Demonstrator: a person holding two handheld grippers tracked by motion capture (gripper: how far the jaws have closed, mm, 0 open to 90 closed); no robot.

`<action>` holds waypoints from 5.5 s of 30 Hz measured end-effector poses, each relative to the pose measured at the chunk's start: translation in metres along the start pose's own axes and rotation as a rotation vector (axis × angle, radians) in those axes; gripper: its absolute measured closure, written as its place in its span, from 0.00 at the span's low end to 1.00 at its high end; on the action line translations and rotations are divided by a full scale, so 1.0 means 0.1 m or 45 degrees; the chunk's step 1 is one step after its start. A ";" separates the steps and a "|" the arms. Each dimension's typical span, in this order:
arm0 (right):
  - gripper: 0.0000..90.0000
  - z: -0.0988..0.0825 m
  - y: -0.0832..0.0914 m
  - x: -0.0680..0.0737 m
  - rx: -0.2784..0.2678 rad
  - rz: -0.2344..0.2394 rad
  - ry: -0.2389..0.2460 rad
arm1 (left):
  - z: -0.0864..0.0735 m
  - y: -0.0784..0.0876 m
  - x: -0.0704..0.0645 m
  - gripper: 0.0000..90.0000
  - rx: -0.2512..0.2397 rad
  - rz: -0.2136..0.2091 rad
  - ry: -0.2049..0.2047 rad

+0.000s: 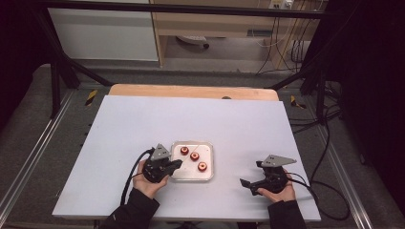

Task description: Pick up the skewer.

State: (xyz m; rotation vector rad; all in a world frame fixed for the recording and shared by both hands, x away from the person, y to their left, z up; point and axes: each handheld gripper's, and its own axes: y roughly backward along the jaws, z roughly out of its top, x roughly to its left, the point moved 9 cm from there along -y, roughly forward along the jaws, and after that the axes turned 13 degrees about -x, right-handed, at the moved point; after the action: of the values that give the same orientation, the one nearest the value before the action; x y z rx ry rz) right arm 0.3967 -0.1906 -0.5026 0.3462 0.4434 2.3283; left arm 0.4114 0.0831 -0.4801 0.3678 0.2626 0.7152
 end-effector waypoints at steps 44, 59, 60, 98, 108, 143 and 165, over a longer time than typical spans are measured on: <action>0.08 0.40 -0.44 0.68 0.200 0.051 0.639 | 0.07 0.00 -0.33 0.98 0.240 -0.205 -0.264; 0.31 0.40 -0.48 0.80 0.230 0.131 0.949 | 0.14 -0.18 -0.61 0.98 0.300 -0.278 -0.347; 0.31 0.40 -0.48 0.80 0.230 0.131 0.949 | 0.14 -0.20 -0.63 0.98 0.304 -0.284 -0.348; 0.94 0.22 -0.54 0.81 0.303 0.327 1.521 | 0.10 -0.39 -0.93 0.98 0.360 -0.367 -0.401; 0.99 0.20 -0.51 0.80 0.339 0.358 1.602 | 0.10 -0.40 -0.91 0.97 0.370 -0.379 -0.369; 0.58 0.42 -0.49 0.72 0.312 0.149 1.465 | -0.08 -0.24 -0.73 0.99 0.545 -0.297 -0.370; 0.20 0.39 -0.37 0.45 0.259 0.017 0.529 | -0.17 0.24 -0.34 0.98 0.359 -0.189 -0.282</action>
State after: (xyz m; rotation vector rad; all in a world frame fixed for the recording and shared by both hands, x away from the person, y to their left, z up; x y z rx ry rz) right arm 0.4018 -0.1256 -0.4771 -0.0460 0.8846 2.3725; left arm 0.3661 0.0807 -0.4815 0.6838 0.1783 0.4863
